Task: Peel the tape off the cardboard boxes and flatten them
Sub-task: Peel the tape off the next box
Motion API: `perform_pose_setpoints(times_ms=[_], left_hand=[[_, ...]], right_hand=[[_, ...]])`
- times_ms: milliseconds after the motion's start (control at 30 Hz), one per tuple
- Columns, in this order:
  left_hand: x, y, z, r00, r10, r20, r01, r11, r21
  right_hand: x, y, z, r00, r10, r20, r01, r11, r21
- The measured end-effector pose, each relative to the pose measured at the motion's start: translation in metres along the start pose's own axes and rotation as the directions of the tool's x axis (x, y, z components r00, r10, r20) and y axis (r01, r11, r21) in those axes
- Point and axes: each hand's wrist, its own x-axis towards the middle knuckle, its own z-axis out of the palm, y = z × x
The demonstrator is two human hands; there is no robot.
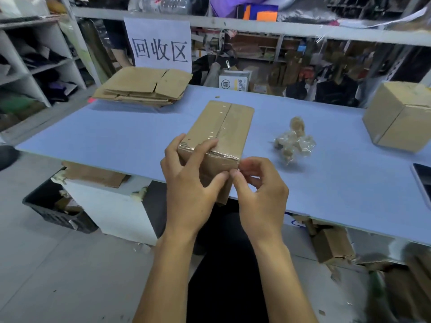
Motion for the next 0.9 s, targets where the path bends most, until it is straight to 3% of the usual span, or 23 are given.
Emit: perform_pose_setpoints(times_ms=[167,467,667,900], left_hand=[[0.001,-0.007,0.003,0.997,0.035,0.075,-0.043,0.993,0.113],[0.000,-0.012,0.012,0.998,0.042,-0.045,-0.040,0.998,0.043],[0.002,-0.012,0.011,0.997,0.068,0.027,-0.070,0.995,0.076],[0.000,-0.011,0.010,0.998,0.069,0.011,-0.069,0.997,0.029]], right_hand=[[0.003,0.006,-0.005,0.998,0.034,0.049,-0.036,0.999,0.040],[0.005,0.006,-0.006,0.994,0.042,0.103,-0.051,0.995,0.090],[0.005,0.009,-0.006,0.993,0.078,0.087,-0.086,0.993,0.086],[0.004,0.010,-0.007,0.994,0.078,0.073,-0.084,0.993,0.088]])
